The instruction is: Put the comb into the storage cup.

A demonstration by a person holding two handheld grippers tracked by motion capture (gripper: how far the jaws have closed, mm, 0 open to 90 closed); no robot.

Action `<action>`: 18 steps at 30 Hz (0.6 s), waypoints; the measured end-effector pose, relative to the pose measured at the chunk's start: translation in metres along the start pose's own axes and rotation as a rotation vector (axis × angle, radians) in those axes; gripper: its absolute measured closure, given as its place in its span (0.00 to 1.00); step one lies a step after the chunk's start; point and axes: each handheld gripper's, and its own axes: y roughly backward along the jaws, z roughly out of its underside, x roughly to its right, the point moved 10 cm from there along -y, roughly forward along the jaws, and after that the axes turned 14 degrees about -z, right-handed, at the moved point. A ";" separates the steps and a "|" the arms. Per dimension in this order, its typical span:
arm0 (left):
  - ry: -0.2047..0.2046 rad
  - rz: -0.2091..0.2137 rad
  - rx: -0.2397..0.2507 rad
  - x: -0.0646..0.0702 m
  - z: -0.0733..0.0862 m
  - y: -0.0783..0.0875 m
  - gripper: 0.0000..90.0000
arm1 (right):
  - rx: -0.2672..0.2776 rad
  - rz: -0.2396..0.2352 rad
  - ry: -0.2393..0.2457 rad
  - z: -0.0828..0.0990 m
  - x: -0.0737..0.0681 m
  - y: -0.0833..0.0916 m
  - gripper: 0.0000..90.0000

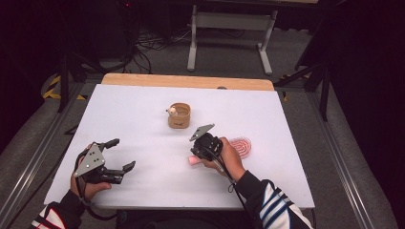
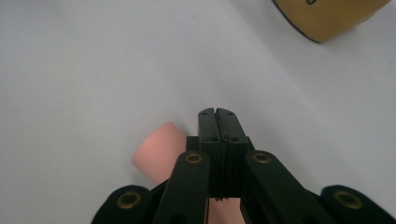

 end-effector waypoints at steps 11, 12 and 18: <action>-0.001 0.005 -0.002 0.001 0.000 -0.001 0.10 | 0.108 0.017 0.030 0.009 -0.026 0.007 1.00; -0.001 0.005 -0.002 0.001 0.000 -0.001 0.10 | 0.106 0.019 0.036 0.009 -0.028 0.007 1.00; -0.002 0.011 -0.008 0.003 0.001 -0.002 0.10 | 0.095 0.025 0.049 0.006 -0.028 0.003 1.00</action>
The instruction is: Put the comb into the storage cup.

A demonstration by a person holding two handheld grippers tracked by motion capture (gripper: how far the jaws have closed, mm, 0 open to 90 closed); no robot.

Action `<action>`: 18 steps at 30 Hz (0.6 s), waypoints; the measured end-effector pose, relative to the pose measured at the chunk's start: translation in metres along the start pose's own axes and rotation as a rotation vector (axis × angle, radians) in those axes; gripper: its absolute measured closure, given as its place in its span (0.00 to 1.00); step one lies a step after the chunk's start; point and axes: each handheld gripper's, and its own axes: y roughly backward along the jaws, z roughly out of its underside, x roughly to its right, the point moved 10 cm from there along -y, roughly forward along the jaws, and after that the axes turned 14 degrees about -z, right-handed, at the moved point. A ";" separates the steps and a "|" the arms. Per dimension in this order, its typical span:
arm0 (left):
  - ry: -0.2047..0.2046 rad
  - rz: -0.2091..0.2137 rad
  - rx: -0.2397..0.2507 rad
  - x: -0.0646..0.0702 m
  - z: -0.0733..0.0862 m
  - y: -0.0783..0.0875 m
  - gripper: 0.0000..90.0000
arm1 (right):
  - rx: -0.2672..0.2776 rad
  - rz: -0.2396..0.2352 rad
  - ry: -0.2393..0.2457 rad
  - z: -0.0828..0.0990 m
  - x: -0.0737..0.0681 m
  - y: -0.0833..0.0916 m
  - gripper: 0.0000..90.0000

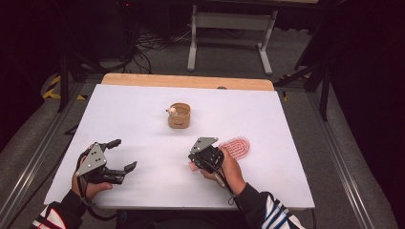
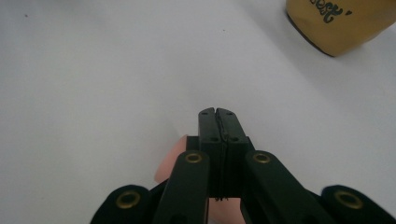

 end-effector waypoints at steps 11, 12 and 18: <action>0.005 0.008 -0.001 0.000 0.001 0.000 0.10 | -0.025 -0.055 -0.052 0.006 0.006 -0.017 1.00; 0.003 0.006 -0.003 0.000 0.001 0.000 0.10 | -0.028 -0.063 -0.044 0.007 0.005 -0.017 1.00; -0.004 0.009 -0.009 0.001 0.001 -0.001 0.10 | -0.081 -0.121 -0.021 0.021 -0.005 -0.010 1.00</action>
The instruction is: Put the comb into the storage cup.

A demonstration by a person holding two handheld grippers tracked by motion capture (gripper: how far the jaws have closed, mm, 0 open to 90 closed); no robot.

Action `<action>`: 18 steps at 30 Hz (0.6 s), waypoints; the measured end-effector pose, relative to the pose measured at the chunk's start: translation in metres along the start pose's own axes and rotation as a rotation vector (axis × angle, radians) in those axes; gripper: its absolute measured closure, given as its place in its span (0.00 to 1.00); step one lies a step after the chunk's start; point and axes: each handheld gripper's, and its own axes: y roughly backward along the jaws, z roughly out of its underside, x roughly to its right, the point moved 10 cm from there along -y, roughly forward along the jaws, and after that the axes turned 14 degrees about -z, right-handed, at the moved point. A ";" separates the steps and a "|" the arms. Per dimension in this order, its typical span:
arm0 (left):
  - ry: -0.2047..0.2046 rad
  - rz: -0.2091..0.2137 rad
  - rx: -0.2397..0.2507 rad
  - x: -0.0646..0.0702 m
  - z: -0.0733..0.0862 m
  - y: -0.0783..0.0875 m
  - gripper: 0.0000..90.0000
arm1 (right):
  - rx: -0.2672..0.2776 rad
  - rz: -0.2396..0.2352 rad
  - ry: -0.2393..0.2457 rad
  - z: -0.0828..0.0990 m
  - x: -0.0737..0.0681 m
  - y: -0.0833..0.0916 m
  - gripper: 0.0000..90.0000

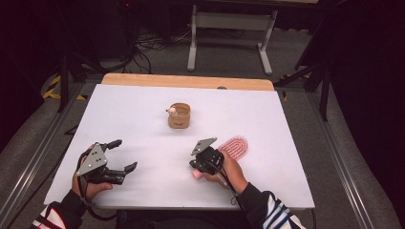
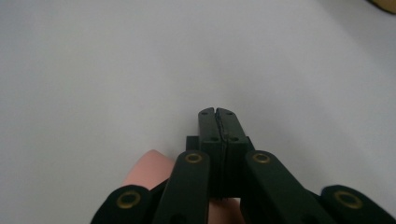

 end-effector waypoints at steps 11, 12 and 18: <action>-0.005 0.007 -0.011 0.001 0.002 -0.001 0.11 | -0.098 -0.046 0.070 0.038 -0.015 0.028 1.00; -0.005 0.007 -0.012 0.002 0.002 -0.002 0.11 | -0.100 -0.044 0.068 0.041 -0.015 0.030 1.00; -0.008 0.011 -0.022 0.003 0.003 -0.003 0.11 | -0.089 -0.053 0.047 0.061 -0.014 0.046 1.00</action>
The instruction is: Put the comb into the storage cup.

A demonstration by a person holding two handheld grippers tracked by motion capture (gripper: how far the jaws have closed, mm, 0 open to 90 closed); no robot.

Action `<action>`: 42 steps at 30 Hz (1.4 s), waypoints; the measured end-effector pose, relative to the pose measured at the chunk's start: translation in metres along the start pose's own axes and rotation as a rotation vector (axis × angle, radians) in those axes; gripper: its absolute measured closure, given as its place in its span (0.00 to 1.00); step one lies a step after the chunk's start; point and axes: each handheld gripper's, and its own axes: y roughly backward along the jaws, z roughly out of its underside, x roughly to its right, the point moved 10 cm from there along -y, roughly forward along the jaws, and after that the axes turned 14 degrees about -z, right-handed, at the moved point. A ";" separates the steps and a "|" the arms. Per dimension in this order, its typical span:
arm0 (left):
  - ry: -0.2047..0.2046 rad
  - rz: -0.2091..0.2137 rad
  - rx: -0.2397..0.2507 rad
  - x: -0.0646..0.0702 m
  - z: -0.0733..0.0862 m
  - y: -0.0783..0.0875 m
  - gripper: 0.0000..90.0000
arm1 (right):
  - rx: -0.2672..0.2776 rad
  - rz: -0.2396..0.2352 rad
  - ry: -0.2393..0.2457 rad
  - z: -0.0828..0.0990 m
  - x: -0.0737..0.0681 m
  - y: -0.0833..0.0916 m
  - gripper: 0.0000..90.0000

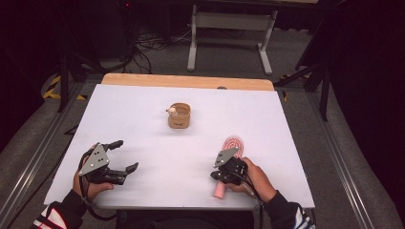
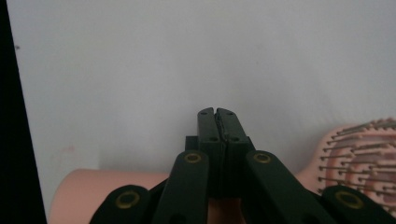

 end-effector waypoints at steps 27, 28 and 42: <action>0.003 0.007 -0.008 0.002 0.001 -0.003 0.11 | 0.003 0.172 -0.100 0.070 0.038 0.059 0.99; 0.003 0.007 -0.008 0.002 0.001 -0.003 0.11 | 0.003 0.172 -0.100 0.070 0.038 0.059 0.99; 0.002 -0.001 0.001 0.001 -0.001 0.002 0.11 | 0.129 0.214 -0.127 0.056 0.017 0.080 0.68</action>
